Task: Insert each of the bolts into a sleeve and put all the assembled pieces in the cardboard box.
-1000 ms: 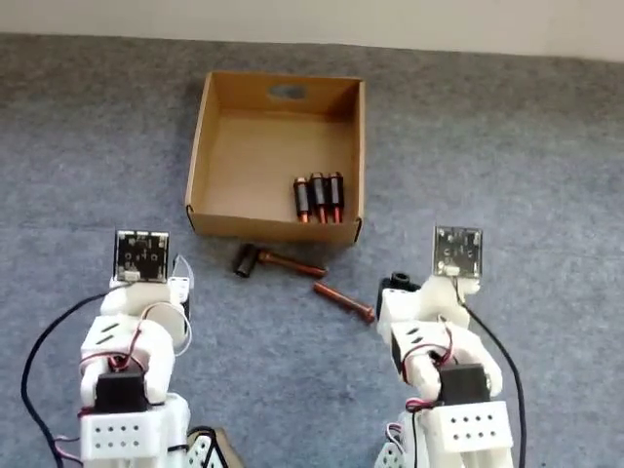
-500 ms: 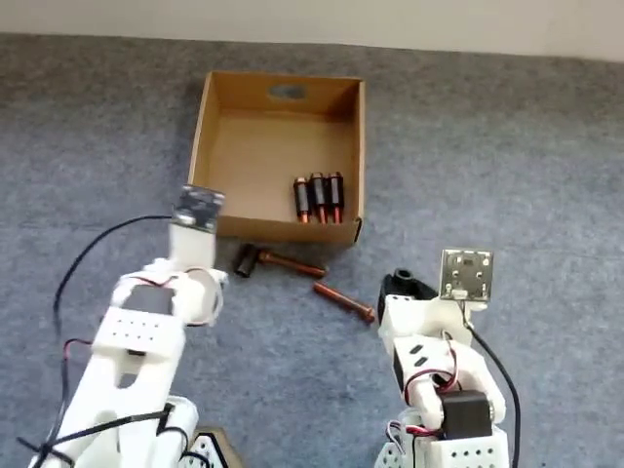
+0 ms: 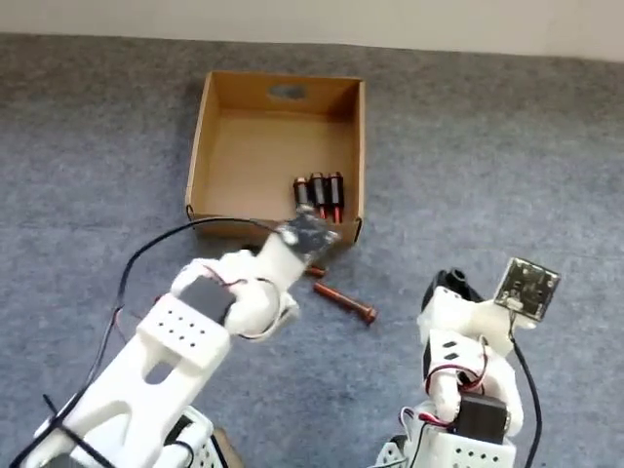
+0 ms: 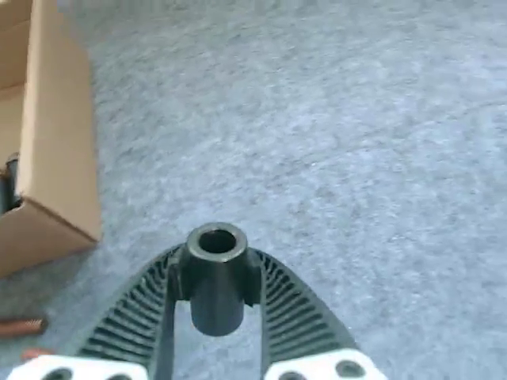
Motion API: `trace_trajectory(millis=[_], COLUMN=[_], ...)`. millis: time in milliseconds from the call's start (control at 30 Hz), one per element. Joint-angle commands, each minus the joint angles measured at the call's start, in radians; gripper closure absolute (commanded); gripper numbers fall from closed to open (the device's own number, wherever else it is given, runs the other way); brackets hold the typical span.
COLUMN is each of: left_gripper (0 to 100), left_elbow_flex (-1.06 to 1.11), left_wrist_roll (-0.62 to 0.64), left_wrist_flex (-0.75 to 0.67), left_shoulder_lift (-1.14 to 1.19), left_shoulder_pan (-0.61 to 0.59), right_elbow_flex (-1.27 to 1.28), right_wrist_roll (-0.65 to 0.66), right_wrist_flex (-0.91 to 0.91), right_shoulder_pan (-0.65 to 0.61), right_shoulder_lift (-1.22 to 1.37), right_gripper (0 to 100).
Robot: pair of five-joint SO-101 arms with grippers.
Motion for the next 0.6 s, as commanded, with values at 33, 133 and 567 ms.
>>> trace_trajectory(millis=[33, 133, 567], left_gripper=[80, 80, 80], left_elbow_flex=[-0.259, -0.423, -1.001], left_wrist_roll=[-0.044, -0.044, -0.272], left_wrist_flex=[0.147, 0.212, 0.391], left_shoulder_lift=[0.191, 0.377, 1.024], left_shoulder_pan=[0.105, 0.142, 0.217], right_elbow_flex=[-0.016, -0.016, -0.012], right_wrist_roll=[-0.011, -0.011, -0.011], right_wrist_flex=[-0.033, -0.031, -0.030], right_shoulder_pan=[0.031, 0.031, 0.025], right_shoulder_lift=[-0.002, -0.002, -0.004], right_gripper=[99.3, 99.3, 99.3])
